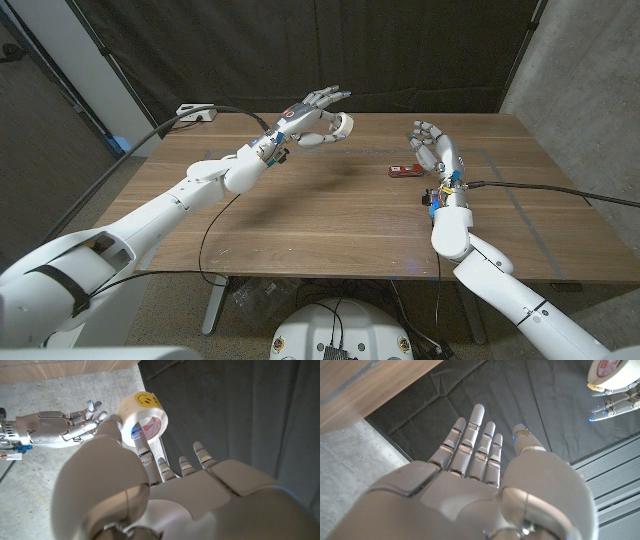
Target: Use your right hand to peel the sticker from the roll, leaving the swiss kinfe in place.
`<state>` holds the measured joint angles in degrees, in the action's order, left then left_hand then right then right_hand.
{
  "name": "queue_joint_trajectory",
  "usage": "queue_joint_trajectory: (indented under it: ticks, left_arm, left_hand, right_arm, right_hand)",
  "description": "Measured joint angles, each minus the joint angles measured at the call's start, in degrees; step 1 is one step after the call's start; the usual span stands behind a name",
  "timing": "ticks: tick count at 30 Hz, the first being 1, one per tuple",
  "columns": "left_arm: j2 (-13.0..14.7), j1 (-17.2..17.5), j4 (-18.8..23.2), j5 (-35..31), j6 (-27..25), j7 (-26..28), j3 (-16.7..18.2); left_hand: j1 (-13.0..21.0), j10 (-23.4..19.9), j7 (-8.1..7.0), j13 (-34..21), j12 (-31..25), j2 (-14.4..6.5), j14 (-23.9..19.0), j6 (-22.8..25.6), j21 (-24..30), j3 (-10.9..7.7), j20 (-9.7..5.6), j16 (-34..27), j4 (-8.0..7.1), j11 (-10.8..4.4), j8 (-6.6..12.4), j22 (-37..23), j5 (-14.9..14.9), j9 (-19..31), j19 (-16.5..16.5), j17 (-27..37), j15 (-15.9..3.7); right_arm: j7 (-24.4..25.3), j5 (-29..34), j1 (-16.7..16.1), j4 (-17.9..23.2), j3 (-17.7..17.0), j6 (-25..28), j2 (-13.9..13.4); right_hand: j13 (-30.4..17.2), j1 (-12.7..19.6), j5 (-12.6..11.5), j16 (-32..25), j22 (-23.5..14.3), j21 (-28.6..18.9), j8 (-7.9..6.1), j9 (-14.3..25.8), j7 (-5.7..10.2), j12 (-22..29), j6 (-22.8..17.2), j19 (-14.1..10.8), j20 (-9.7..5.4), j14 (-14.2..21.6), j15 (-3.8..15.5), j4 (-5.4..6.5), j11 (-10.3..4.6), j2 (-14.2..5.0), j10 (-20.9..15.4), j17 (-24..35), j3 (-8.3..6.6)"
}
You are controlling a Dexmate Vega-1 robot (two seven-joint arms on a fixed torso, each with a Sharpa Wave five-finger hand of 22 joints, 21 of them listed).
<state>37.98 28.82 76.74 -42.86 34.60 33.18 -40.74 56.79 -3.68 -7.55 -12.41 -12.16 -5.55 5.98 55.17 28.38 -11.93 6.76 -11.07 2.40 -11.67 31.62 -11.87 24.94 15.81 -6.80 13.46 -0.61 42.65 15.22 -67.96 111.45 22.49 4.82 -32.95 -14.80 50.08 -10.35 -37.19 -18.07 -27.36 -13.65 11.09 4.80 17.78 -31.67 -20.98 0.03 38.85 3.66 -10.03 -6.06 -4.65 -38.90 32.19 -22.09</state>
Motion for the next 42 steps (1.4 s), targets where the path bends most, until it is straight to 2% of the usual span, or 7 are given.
queue_joint_trajectory:
  ticks: [11, 17, 21, 25, 29, 35, 42]
  left_arm:
    - [-1.07, -1.26, -1.86, -2.43, 0.25, 4.11, -2.15]
    - [-1.7, -1.76, -2.87, -3.29, 0.41, 5.84, -3.09]
    - [-2.02, -1.8, -3.0, -3.88, -0.23, 7.27, -3.45]
    - [-2.5, -1.74, -3.17, -5.12, -1.74, 10.02, -3.85]
    - [-2.92, -1.38, -3.17, -6.36, -3.48, 12.99, -4.37]
    - [-3.44, -0.99, -3.17, -7.51, -5.25, 16.58, -5.23]
    - [-3.9, -0.93, -3.18, -8.01, -6.2, 19.86, -6.19]
  left_hand:
    - [1.36, 4.27, 0.41, -0.5, 0.52, 0.15, 0.5, 0.41, -0.66, 1.04, 2.5, -1.15, 0.22, 0.12, -0.02, -0.36, 2.81, -1.32, -3.26, 1.09, 1.63]
    - [2.98, -0.34, 0.72, -4.37, -4.31, -0.26, -6.32, 0.72, 5.21, 3.54, 3.18, -10.52, -0.35, 4.26, -0.16, -3.91, 6.6, -2.18, 2.53, 10.95, 1.67]
    - [7.7, -4.79, 1.04, -17.62, -15.17, -1.42, -7.04, 1.04, 12.31, 9.29, 2.03, -25.31, -0.29, 4.19, 0.54, -9.08, 7.23, -2.97, 5.59, 31.43, 0.49]
    - [11.01, -5.1, 1.04, -37.13, -29.02, -3.3, -6.77, 1.04, 21.34, 15.05, 1.32, -39.68, -1.94, 0.79, 0.37, -18.12, 7.65, -3.22, 3.52, 51.67, -1.05]
    - [12.56, -4.64, 0.48, -54.49, -42.21, -3.29, -7.08, 2.6, 31.67, 19.74, 1.65, -52.07, -4.24, 0.09, -0.85, -28.63, 8.55, -3.18, 0.57, 56.77, -1.35]
    - [15.15, 2.83, 0.08, -57.67, -49.09, -3.81, -2.13, 2.98, 36.65, 23.55, 2.79, -56.64, -6.35, 0.33, -2.25, -34.34, 9.62, -3.19, -2.6, 56.62, -1.39]
    - [18.05, 12.08, -0.74, -51.83, -45.1, -2.44, 3.97, 3.81, 37.07, 28.1, 4.75, -52.0, -8.97, 1.35, -3.78, -35.76, 10.12, -3.33, -3.24, 53.74, 1.4]
  right_arm:
    - [2.43, 8.14, 0.57, 2.11, 1.53, 7.16, -0.52]
    - [3.25, 9.75, 0.61, 2.64, 1.79, 7.99, -0.72]
    - [3.46, 9.96, 0.51, 2.84, 1.8, 7.99, -0.82]
    - [4.17, 10.51, 0.1, 3.09, 1.7, 7.89, -0.93]
    - [4.52, 10.83, -0.38, 3.52, 1.48, 7.78, -1.12]
    - [4.21, 11.42, -1.09, 4.57, 1.2, 8.34, -1.65]
    - [3.77, 11.64, -1.81, 5.41, 0.86, 8.61, -2.04]
  right_hand:
    - [-2.29, 4.61, -0.68, -6.93, -1.76, -2.55, 0.34, 0.26, 0.62, 2.3, -2.22, -0.36, -0.79, 0.6, 0.01, 0.57, -1.46, 1.38, -4.09, 6.93, 3.06]
    - [-2.99, 4.82, -0.68, -8.0, -2.22, -3.28, 0.34, 0.26, 0.31, 2.58, -2.53, -0.26, -0.88, 0.6, 0.01, 0.9, -1.26, 1.62, -4.28, 8.48, 3.71]
    - [-3.44, 4.82, -0.68, -8.43, -2.37, -3.43, 0.73, 0.26, 0.31, 2.8, -2.53, -0.27, -0.88, 0.6, 0.01, 1.19, -1.26, 1.62, -4.28, 8.84, 4.0]
    - [-3.7, 4.82, -0.68, -8.43, -2.55, -3.88, 0.73, 0.26, 0.31, 3.01, -2.53, -0.27, -0.87, 0.46, -0.13, 1.51, -1.25, 1.62, -4.28, 8.84, 4.31]
    - [-3.92, 4.82, -0.68, -8.43, -2.81, -3.88, 1.03, 0.25, 0.31, 3.01, -2.53, 0.39, -0.62, -0.06, -0.02, 1.67, -1.25, 1.62, -4.28, 9.03, 4.96]
    - [-4.73, 3.98, -0.81, -8.43, -3.08, -3.88, 1.61, 0.52, 0.64, 3.01, -2.19, 1.8, -0.44, -1.81, -0.09, 2.39, -1.33, 1.7, -3.1, 9.26, 6.15]
    - [-5.07, 3.98, -0.9, -8.43, -3.35, -4.3, 1.61, 0.52, 0.64, 3.07, -2.19, 2.11, -0.13, -1.98, -0.1, 2.77, -1.33, 1.7, -3.1, 9.37, 6.53]
